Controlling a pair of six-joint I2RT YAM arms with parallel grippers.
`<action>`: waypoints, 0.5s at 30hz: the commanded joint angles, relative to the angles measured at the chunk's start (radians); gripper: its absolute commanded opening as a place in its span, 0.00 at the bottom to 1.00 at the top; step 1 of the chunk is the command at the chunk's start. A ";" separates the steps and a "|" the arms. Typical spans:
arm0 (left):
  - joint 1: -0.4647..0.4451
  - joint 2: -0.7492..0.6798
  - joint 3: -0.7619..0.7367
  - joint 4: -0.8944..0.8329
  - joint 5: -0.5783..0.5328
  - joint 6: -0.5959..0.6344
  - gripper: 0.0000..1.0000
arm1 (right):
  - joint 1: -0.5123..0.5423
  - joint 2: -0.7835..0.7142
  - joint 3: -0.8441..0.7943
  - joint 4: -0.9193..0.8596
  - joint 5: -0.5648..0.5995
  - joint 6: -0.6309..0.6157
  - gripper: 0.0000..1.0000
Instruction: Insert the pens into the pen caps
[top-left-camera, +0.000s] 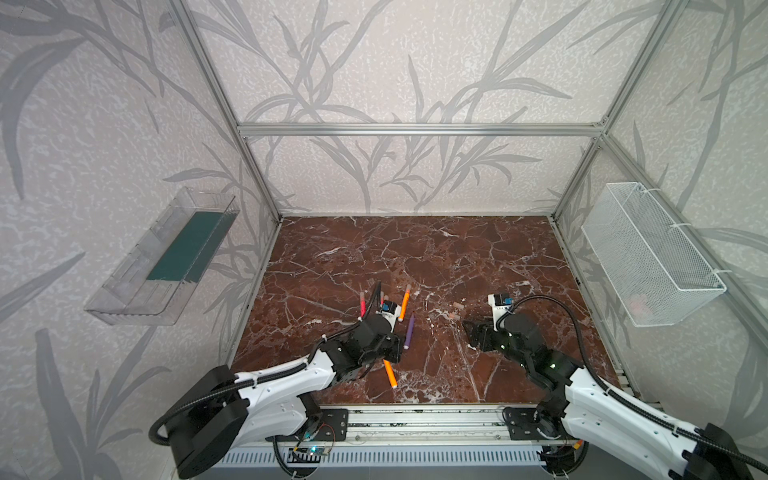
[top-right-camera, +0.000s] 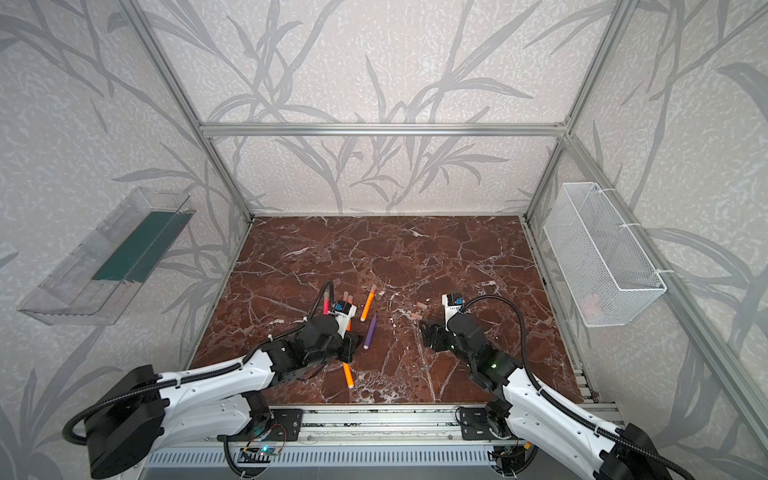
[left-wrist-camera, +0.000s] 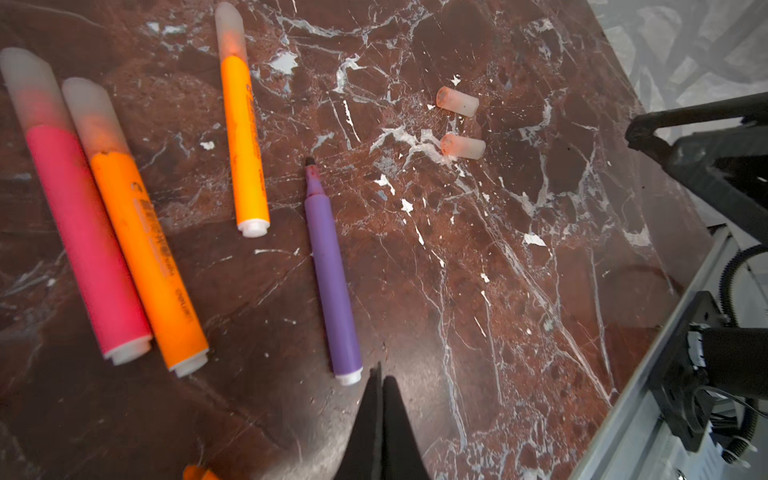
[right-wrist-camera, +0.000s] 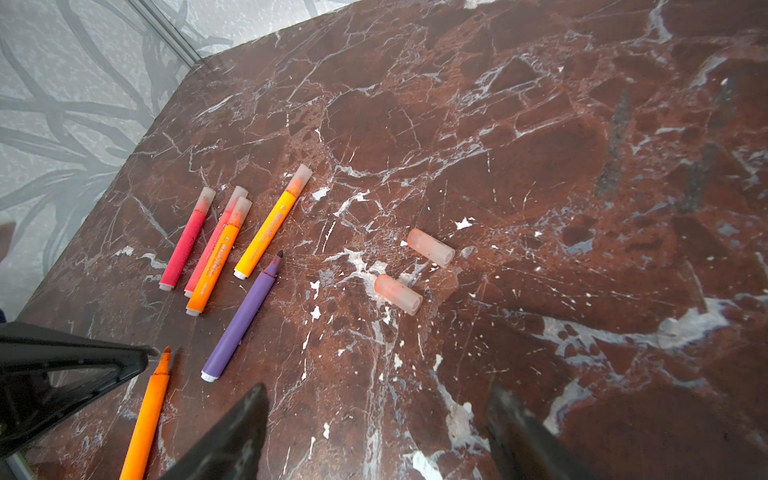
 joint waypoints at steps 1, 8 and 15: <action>-0.020 0.072 0.063 -0.010 -0.115 0.017 0.12 | 0.008 -0.005 0.029 -0.019 0.009 0.009 0.81; -0.042 0.216 0.145 -0.031 -0.170 0.030 0.26 | 0.009 0.006 0.028 -0.012 0.005 0.008 0.81; -0.063 0.329 0.207 -0.072 -0.225 0.039 0.35 | 0.010 -0.007 0.027 -0.017 0.002 0.008 0.81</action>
